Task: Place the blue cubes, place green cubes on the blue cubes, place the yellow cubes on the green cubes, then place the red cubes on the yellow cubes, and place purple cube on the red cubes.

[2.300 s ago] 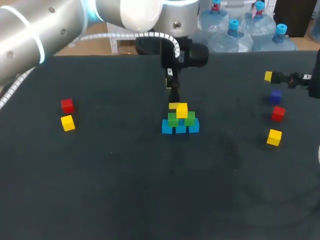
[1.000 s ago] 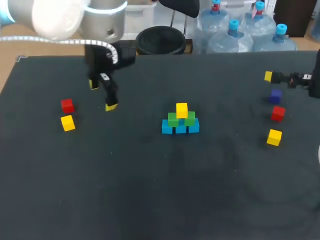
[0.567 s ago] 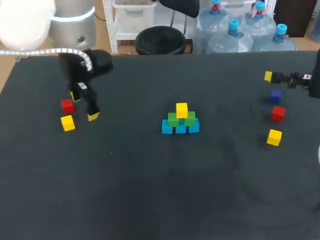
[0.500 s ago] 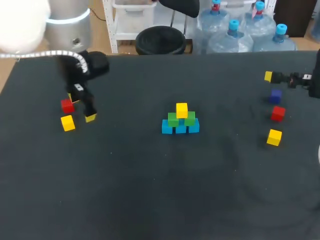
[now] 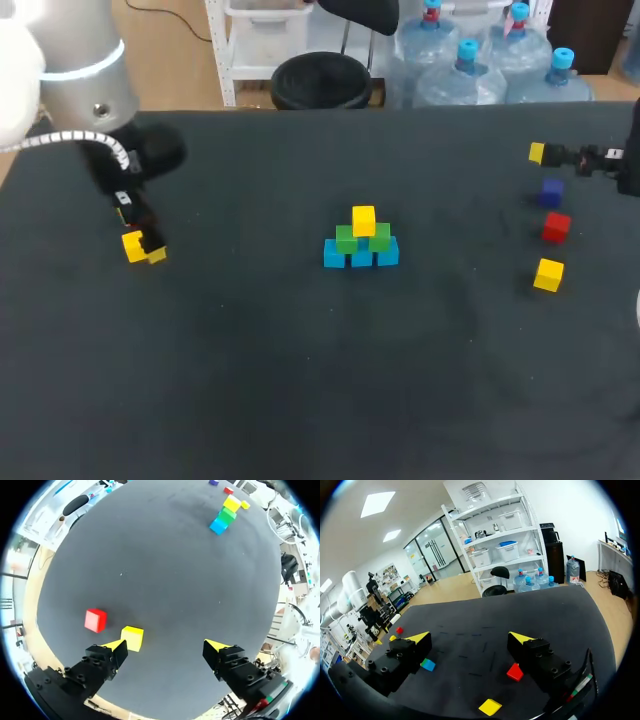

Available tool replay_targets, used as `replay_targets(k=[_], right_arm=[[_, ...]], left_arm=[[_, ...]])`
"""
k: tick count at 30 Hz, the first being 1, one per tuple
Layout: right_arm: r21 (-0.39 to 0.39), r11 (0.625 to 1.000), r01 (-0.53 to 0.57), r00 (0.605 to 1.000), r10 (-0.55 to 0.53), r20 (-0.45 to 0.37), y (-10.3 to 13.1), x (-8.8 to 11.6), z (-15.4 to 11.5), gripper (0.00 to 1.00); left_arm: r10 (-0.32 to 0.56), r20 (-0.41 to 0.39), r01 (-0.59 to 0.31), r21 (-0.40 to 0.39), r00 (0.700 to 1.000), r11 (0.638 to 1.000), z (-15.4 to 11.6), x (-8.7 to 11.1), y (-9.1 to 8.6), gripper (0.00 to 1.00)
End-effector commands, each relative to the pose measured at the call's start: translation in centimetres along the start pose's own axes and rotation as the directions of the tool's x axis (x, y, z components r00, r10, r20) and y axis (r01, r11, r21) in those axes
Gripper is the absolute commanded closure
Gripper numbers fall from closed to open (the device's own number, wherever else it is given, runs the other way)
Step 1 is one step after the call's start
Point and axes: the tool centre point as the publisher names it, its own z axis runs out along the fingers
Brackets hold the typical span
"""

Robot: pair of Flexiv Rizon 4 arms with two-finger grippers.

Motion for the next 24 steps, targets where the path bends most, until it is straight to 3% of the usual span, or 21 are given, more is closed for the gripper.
replay_targets(k=[1, 13, 17, 20, 24], right_arm=[[-0.002, 1.000, -0.001, 1.000, 0.001, -0.002, 0.0, -0.1, -0.1, 0.00], [-0.002, 1.000, -0.001, 1.000, 0.001, -0.002, 0.0, -0.1, -0.1, 0.00], [-0.002, 1.000, -0.001, 1.000, 0.001, -0.002, 0.0, -0.1, -0.1, 0.00], [-0.002, 1.000, -0.001, 1.000, 0.001, -0.002, 0.0, -0.1, -0.1, 0.00], [-0.002, 1.000, -0.001, 1.000, 0.001, -0.002, 0.0, -0.1, -0.1, 0.00]], left_arm=[[0.005, 0.049, -0.005, 0.004, 0.999, 1.000, -0.3, 0.0, 0.0, 0.00], [0.005, 0.049, -0.005, 0.004, 0.999, 1.000, -0.3, 0.0, 0.0, 0.00], [0.167, 0.037, -0.167, -0.011, 0.985, 0.986, 0.4, -2.1, -1.7, 0.00], [0.261, 0.015, -0.261, -0.007, 0.965, 0.965, 0.7, -2.8, -1.8, 0.00], [0.286, -0.008, -0.286, -0.043, 0.958, 0.957, 0.8, -2.7, -1.3, 0.00]])
